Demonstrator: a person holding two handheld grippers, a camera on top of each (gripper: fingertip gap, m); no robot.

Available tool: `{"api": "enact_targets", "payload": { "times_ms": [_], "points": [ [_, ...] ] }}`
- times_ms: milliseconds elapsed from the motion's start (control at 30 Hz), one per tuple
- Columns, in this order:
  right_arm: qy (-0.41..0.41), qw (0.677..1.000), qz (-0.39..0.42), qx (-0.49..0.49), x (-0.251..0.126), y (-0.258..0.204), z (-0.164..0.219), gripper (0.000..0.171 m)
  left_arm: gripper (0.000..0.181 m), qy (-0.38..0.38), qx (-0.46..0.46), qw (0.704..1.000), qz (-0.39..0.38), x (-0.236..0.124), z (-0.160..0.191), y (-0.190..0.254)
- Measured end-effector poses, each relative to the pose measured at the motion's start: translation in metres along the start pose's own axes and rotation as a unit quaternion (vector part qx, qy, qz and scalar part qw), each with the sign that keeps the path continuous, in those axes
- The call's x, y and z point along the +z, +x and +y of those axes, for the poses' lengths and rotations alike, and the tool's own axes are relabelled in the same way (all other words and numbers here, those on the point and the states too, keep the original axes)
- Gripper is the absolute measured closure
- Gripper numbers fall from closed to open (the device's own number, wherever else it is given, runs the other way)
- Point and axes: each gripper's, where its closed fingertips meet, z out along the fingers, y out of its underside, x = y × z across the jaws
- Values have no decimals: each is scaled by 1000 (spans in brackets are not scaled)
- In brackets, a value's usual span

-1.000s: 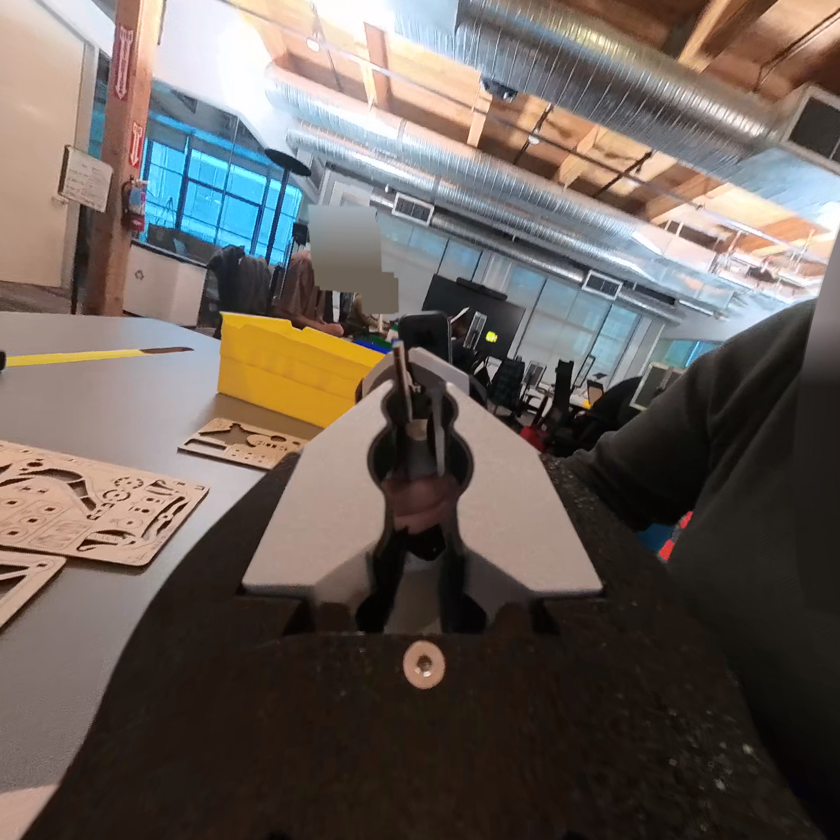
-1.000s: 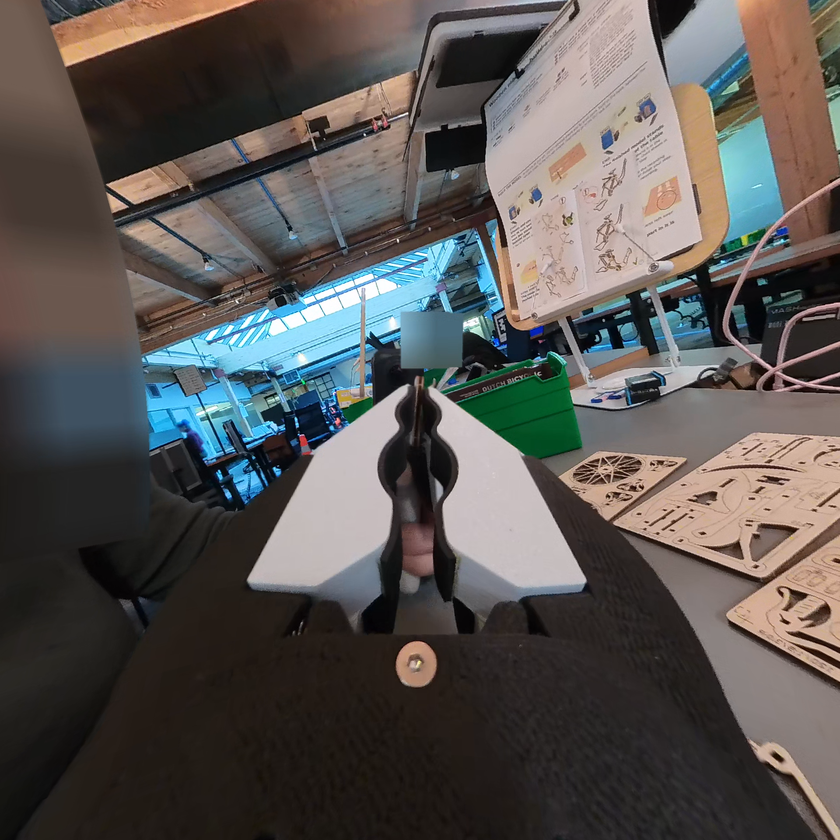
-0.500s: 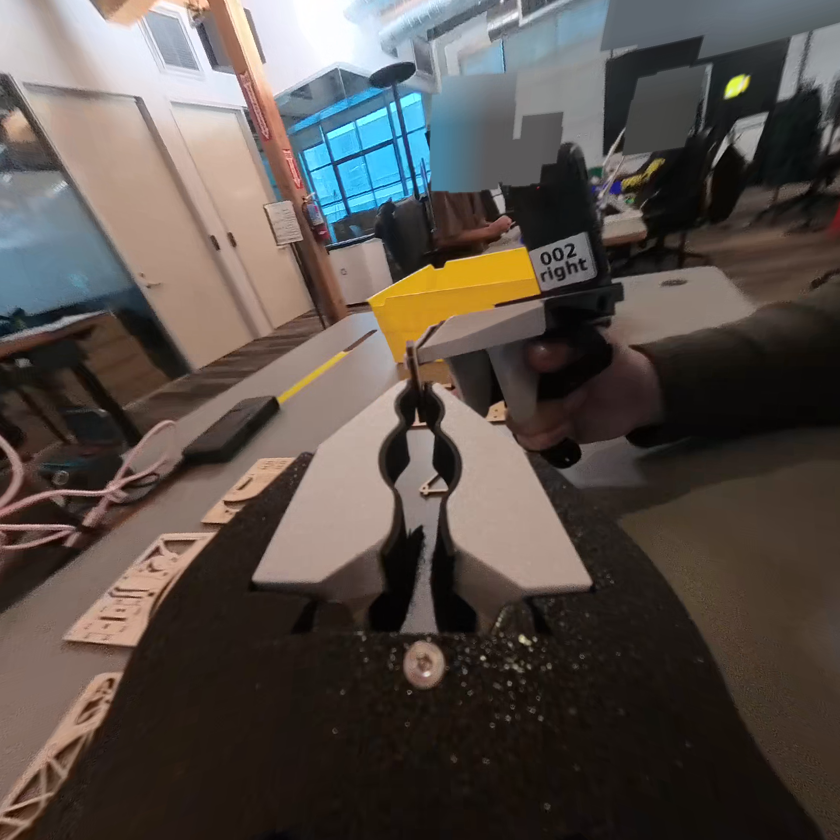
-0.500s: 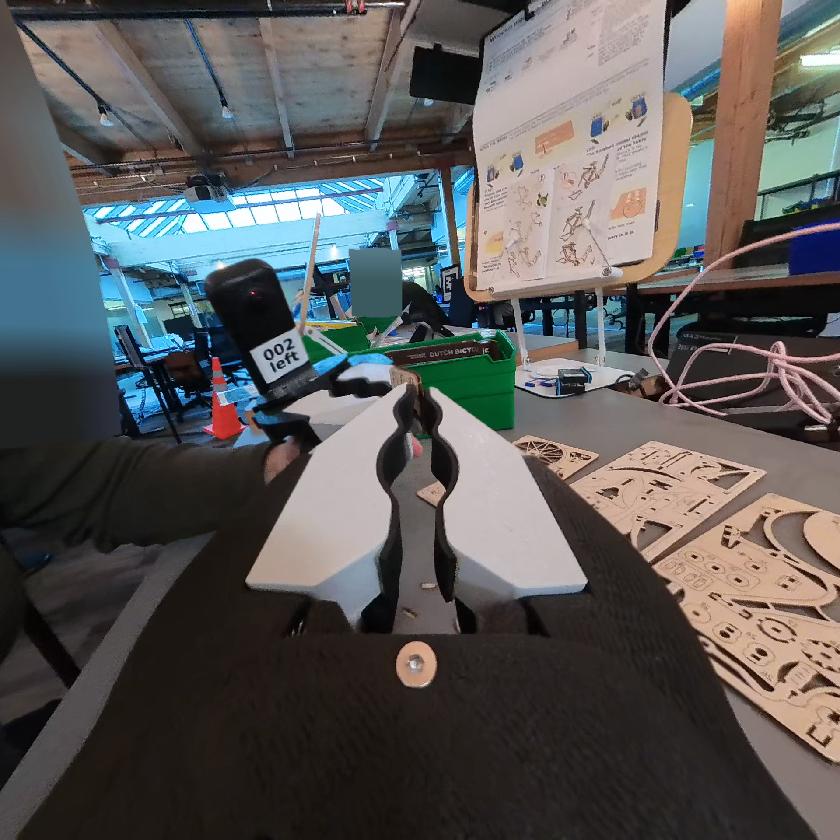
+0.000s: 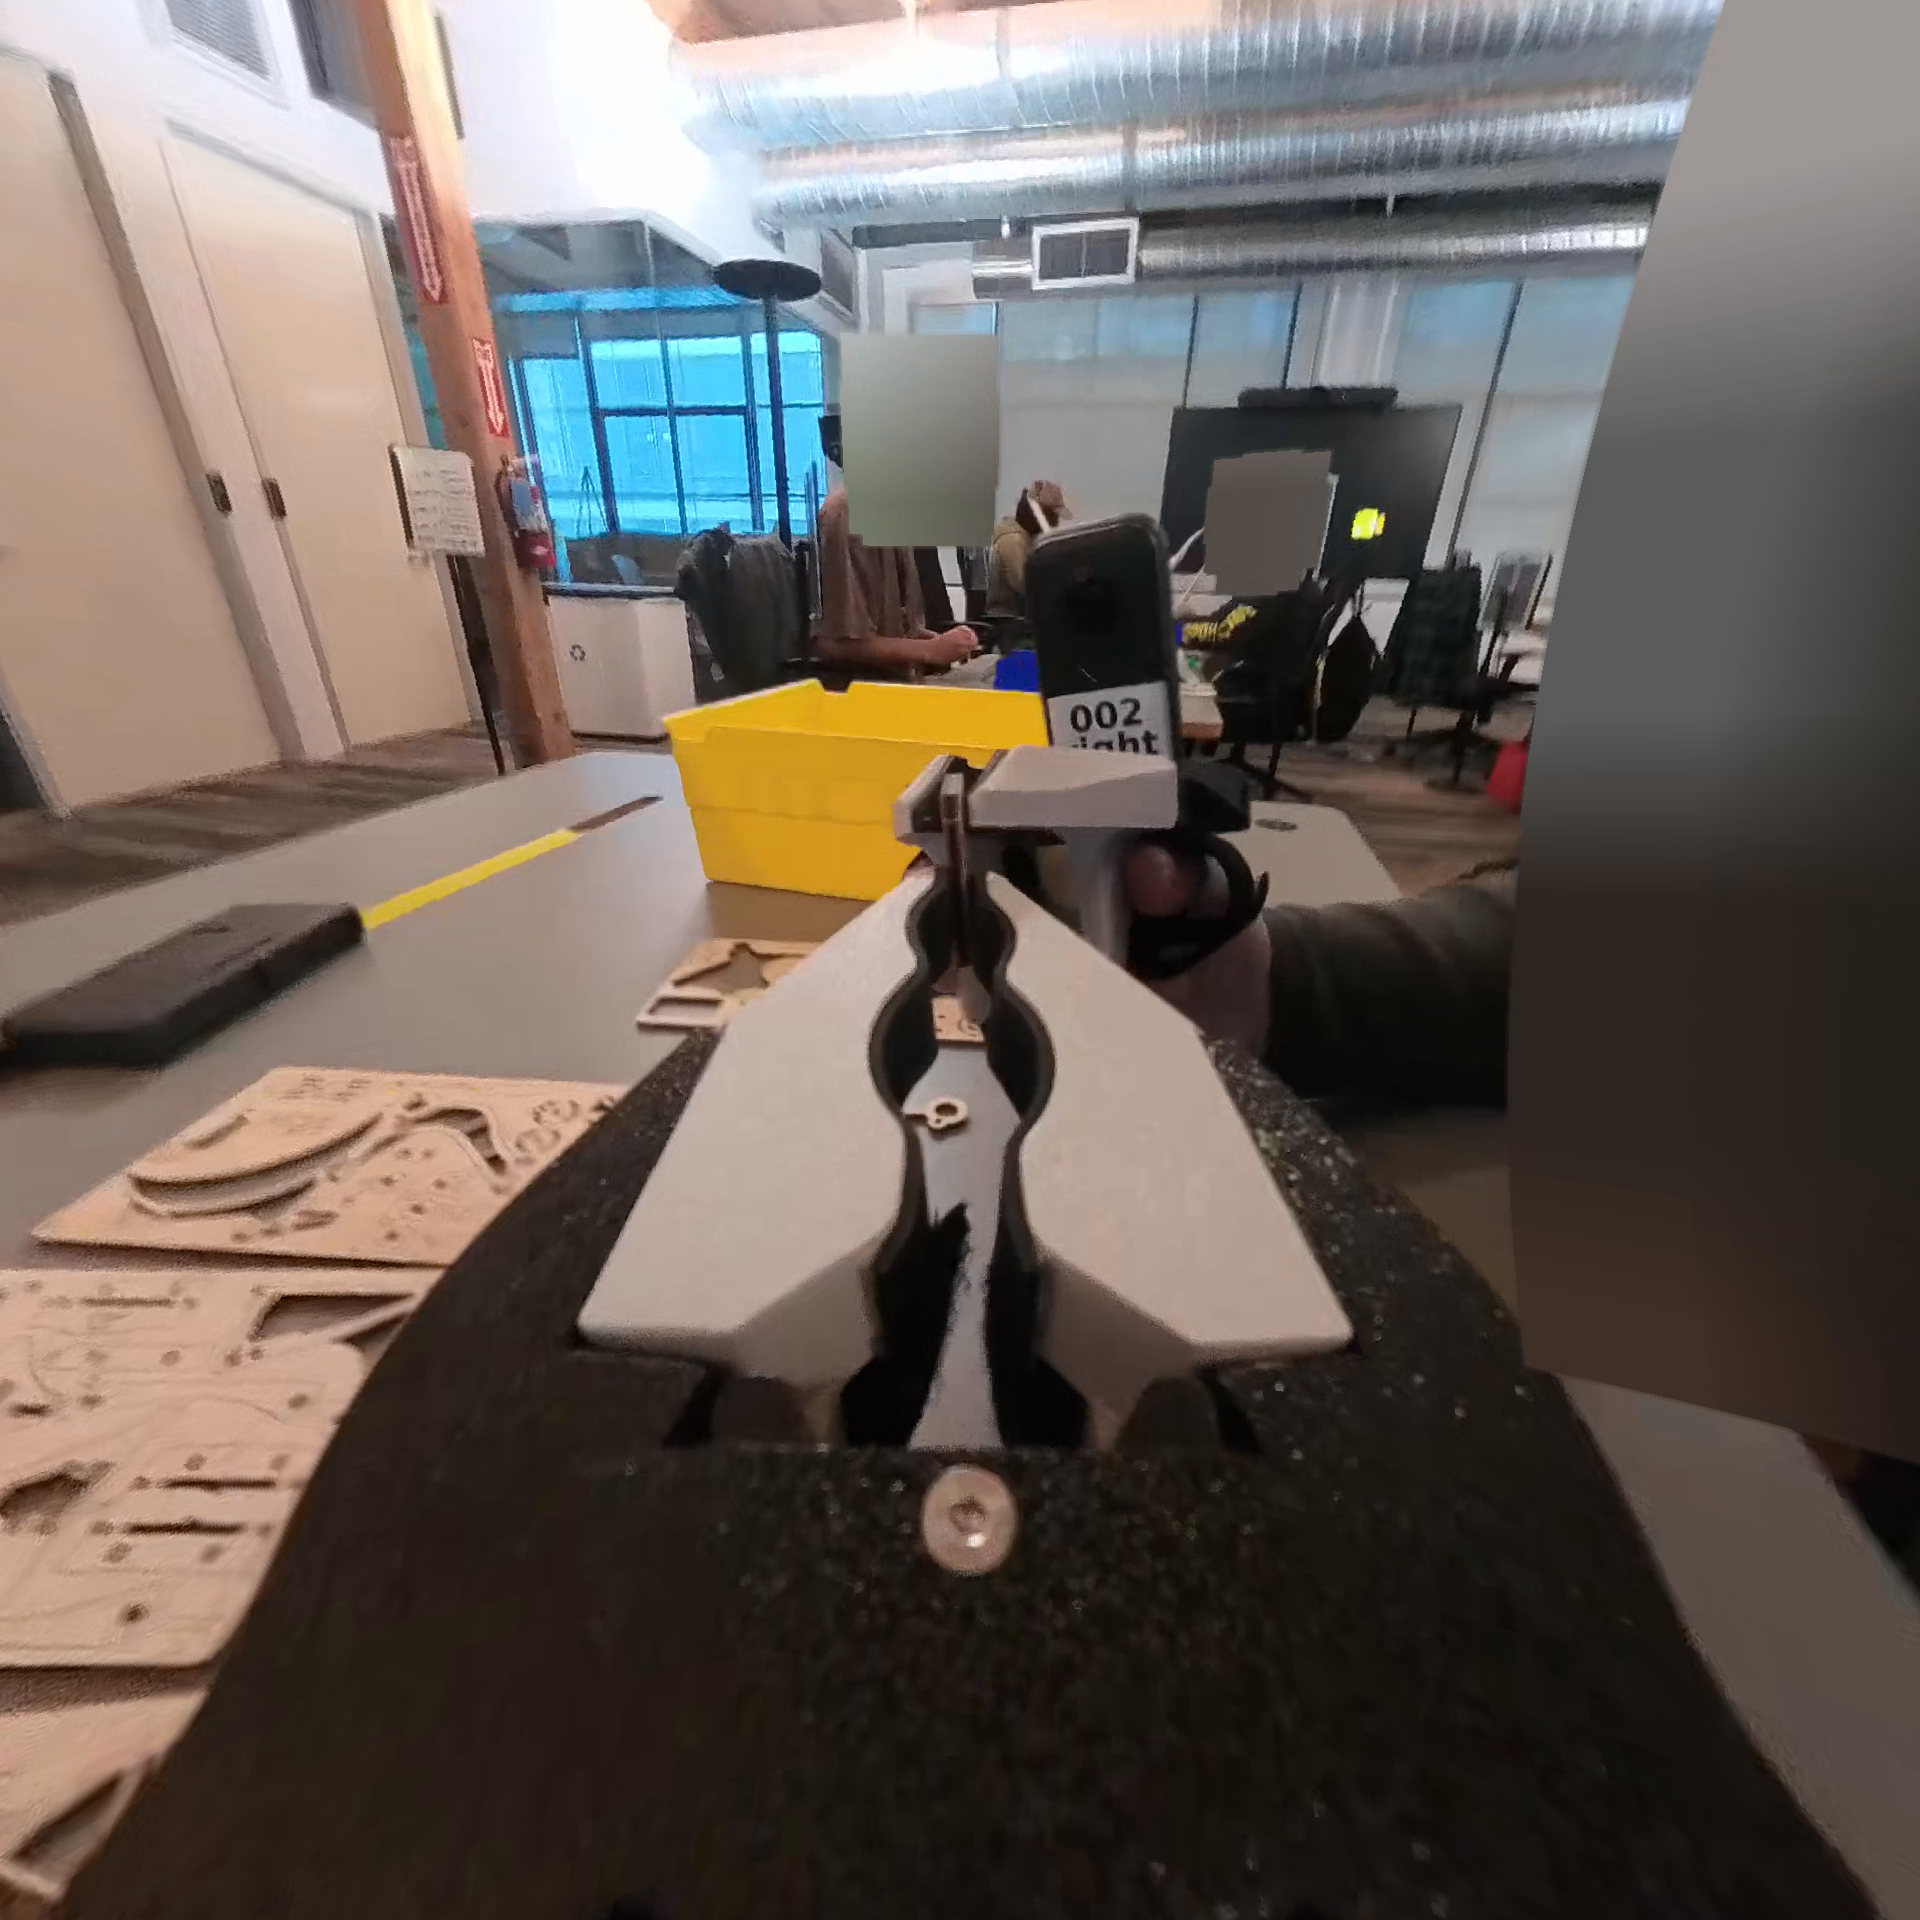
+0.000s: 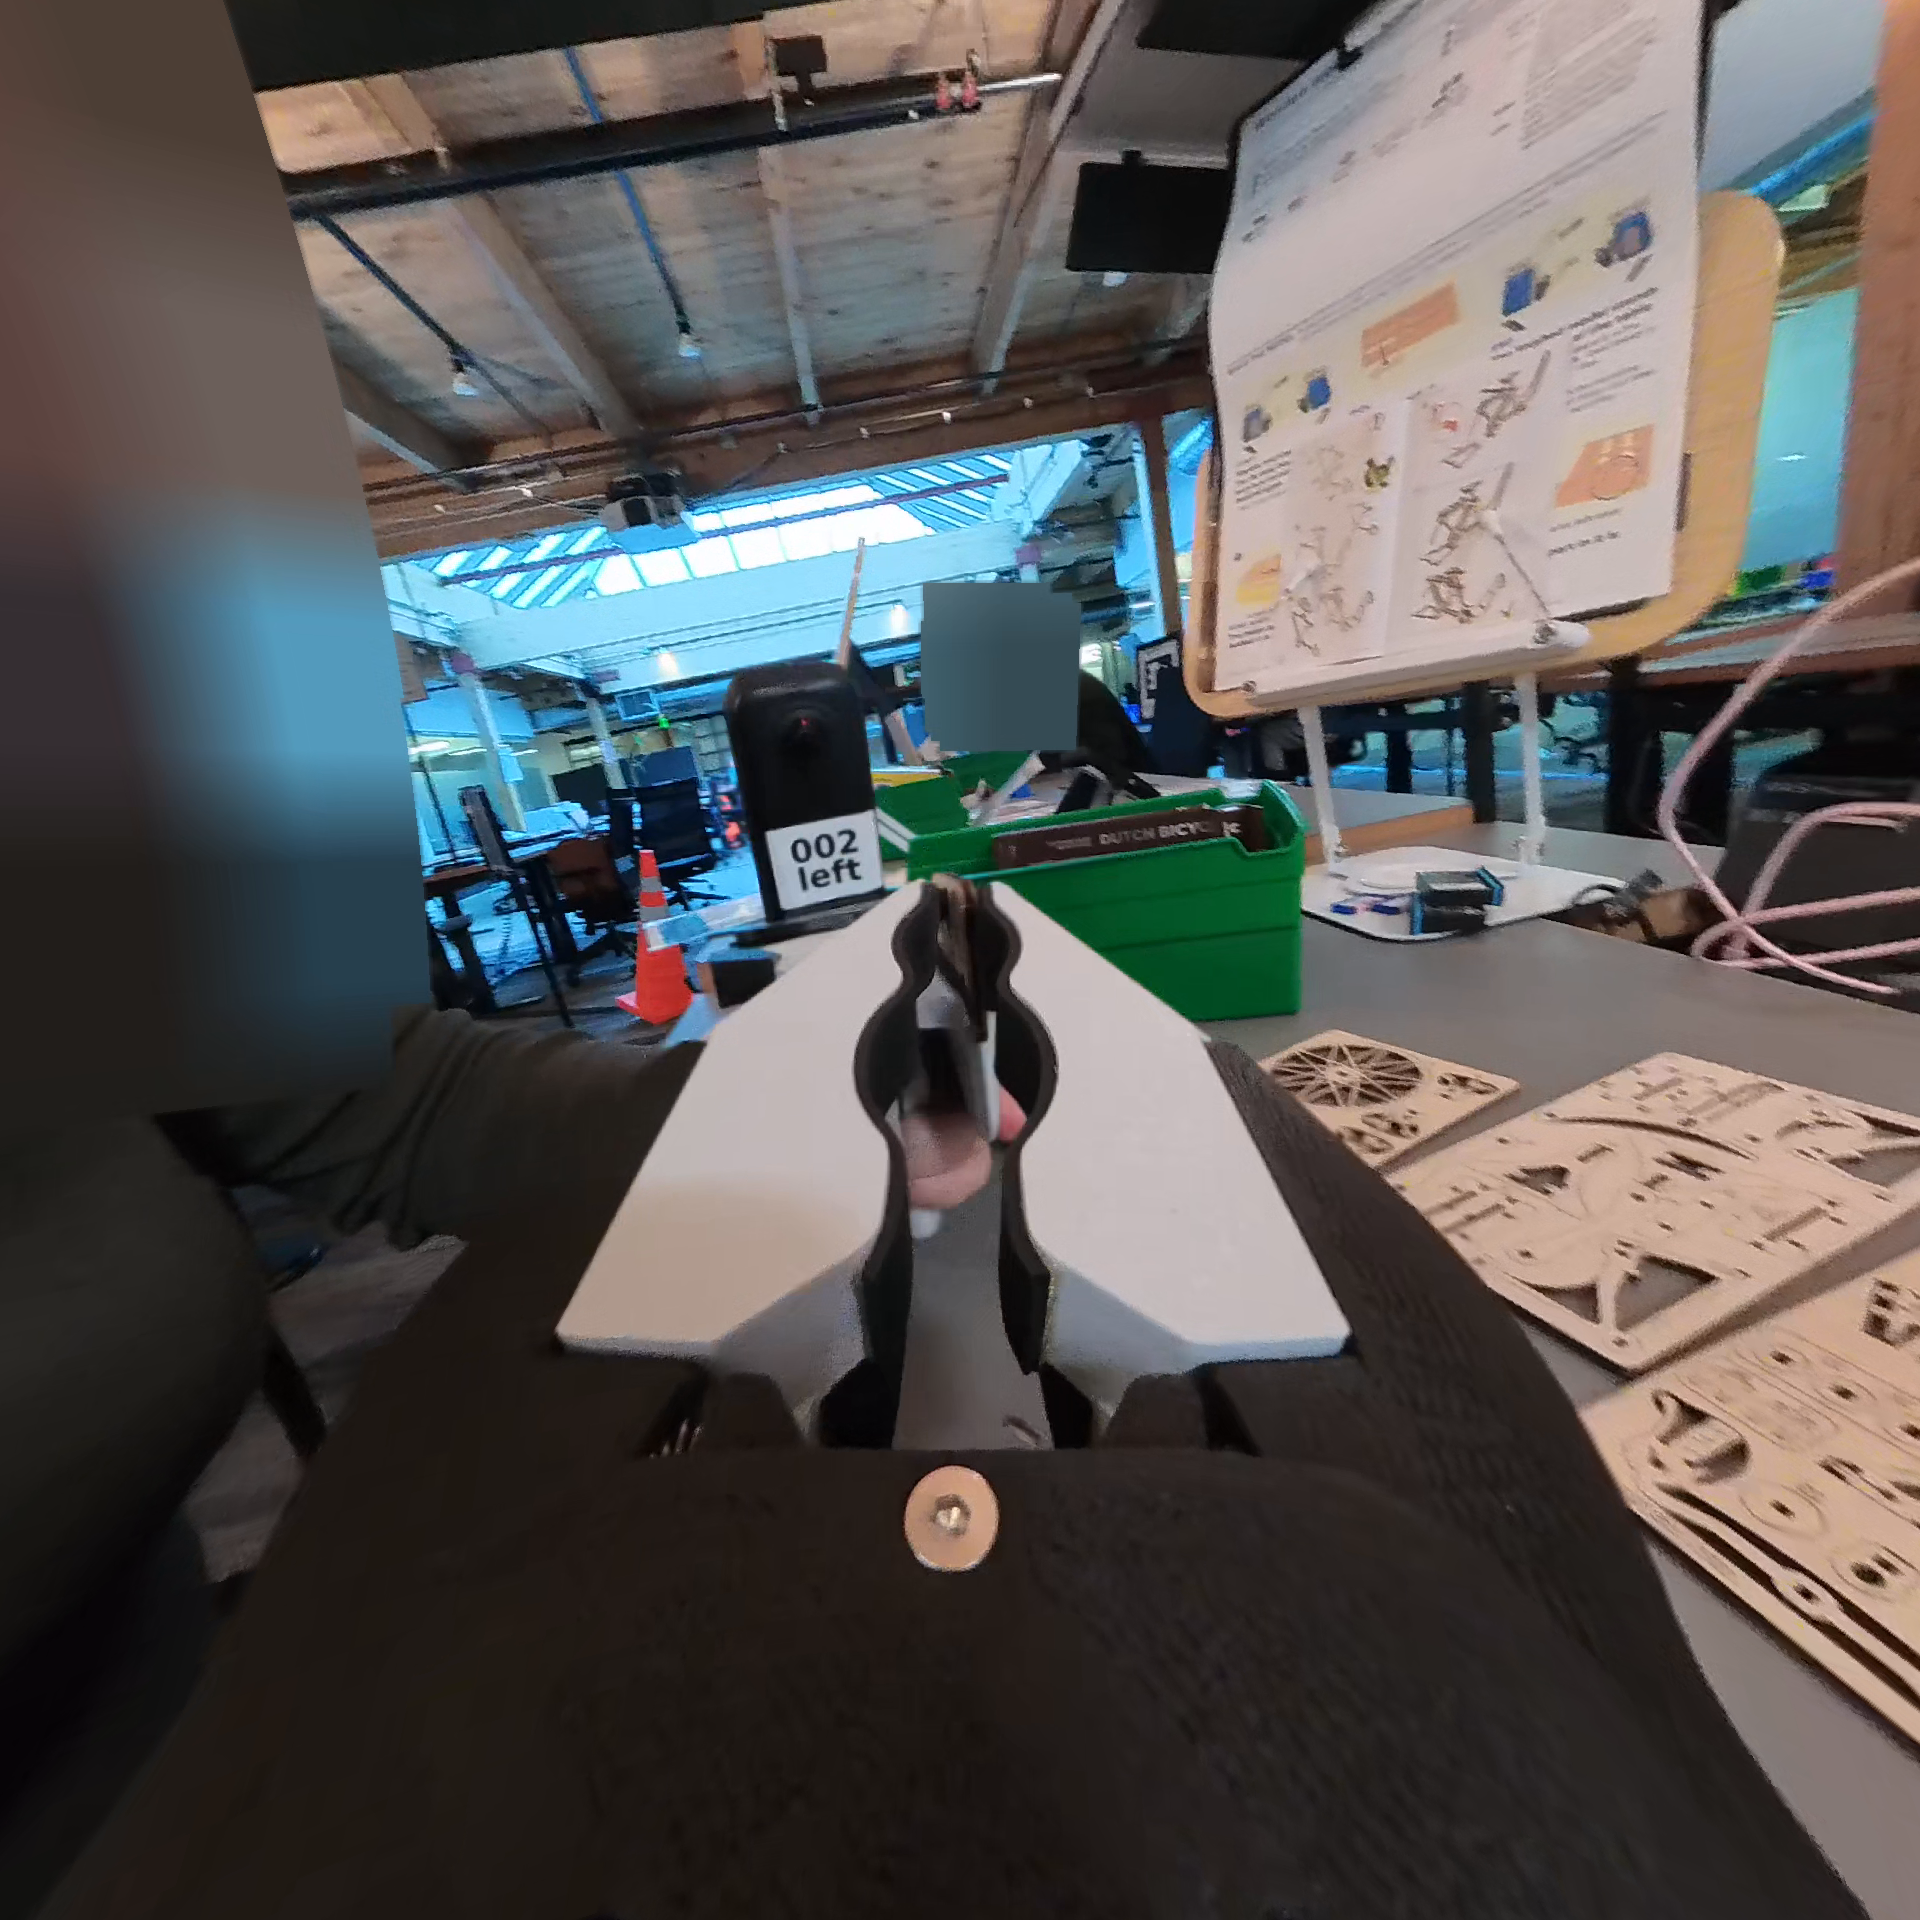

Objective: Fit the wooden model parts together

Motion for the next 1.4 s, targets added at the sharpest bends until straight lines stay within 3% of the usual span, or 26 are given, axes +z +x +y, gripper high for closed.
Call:
{"api": "enact_targets", "payload": {
  "times_ms": [200,533,1400],
  "points": [
    [-30,999,34,-28,-3,12,6,166,181,-14,-12,999,-33,-1,5,-13],
    [-31,999,-18,18,-4,3,7,163,181,-13,-57,998,14,-3,5,-6],
    [-41,999,0,-30,-8,5,3,169,181,-21,-81,996,29,-2,7,-2]
  ]
}}
